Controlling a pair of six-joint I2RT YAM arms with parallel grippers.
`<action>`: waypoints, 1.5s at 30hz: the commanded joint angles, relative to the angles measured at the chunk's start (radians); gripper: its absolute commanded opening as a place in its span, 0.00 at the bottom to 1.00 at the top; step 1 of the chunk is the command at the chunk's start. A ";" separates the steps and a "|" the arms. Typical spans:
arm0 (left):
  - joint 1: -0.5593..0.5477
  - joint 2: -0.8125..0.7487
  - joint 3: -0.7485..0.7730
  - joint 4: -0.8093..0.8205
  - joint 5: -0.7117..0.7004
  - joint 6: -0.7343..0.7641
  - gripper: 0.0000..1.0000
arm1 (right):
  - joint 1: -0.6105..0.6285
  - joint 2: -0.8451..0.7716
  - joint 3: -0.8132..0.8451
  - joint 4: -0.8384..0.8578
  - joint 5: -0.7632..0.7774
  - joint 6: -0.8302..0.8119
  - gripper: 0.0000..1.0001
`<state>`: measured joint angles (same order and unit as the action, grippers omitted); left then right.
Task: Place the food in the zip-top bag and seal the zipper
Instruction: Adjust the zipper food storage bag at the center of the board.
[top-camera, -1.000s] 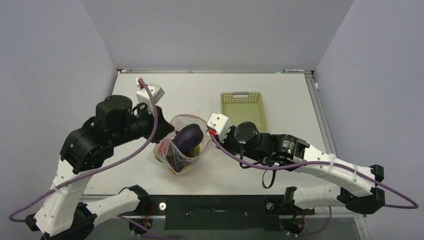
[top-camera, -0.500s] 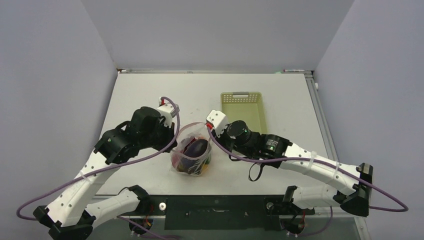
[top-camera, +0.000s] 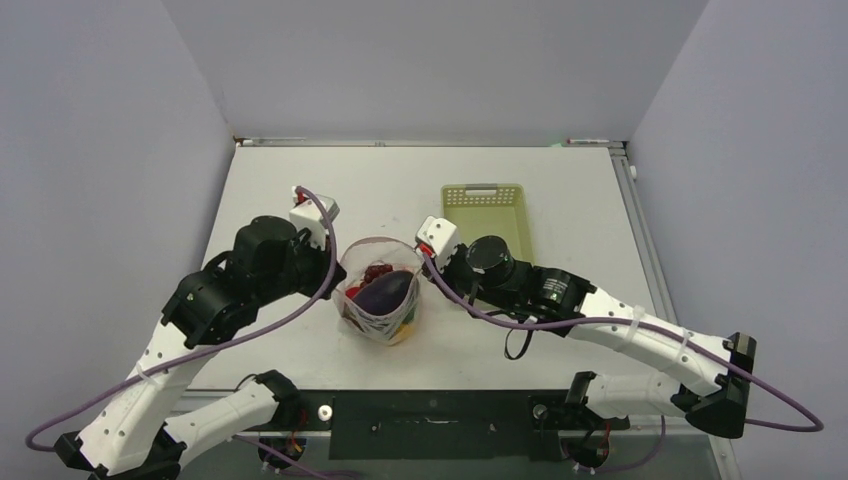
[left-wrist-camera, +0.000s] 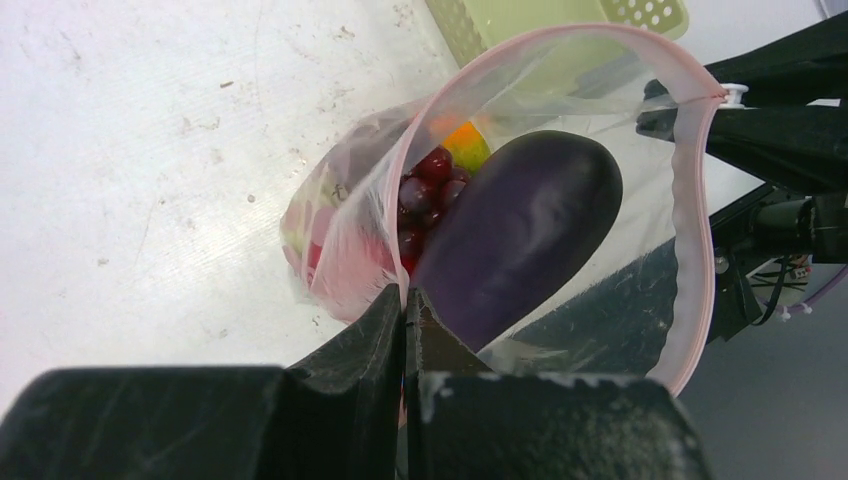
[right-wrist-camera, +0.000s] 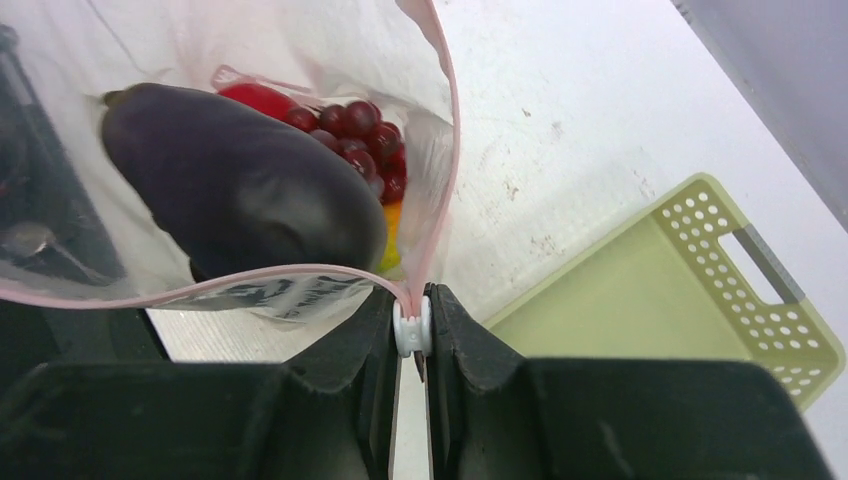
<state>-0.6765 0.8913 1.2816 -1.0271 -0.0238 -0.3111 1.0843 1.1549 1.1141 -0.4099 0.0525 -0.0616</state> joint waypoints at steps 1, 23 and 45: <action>0.006 -0.057 0.055 0.109 -0.039 -0.018 0.00 | 0.000 -0.073 -0.006 0.098 -0.076 -0.047 0.15; 0.039 -0.074 0.013 0.104 -0.074 -0.036 0.00 | -0.022 -0.288 -0.300 0.330 -0.221 -0.169 0.67; 0.064 -0.072 0.012 0.099 -0.020 -0.016 0.00 | -0.252 -0.208 -0.438 0.725 -0.638 -0.105 0.57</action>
<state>-0.6220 0.8280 1.2816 -1.0050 -0.0658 -0.3325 0.8642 0.9321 0.6987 0.1764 -0.4343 -0.2073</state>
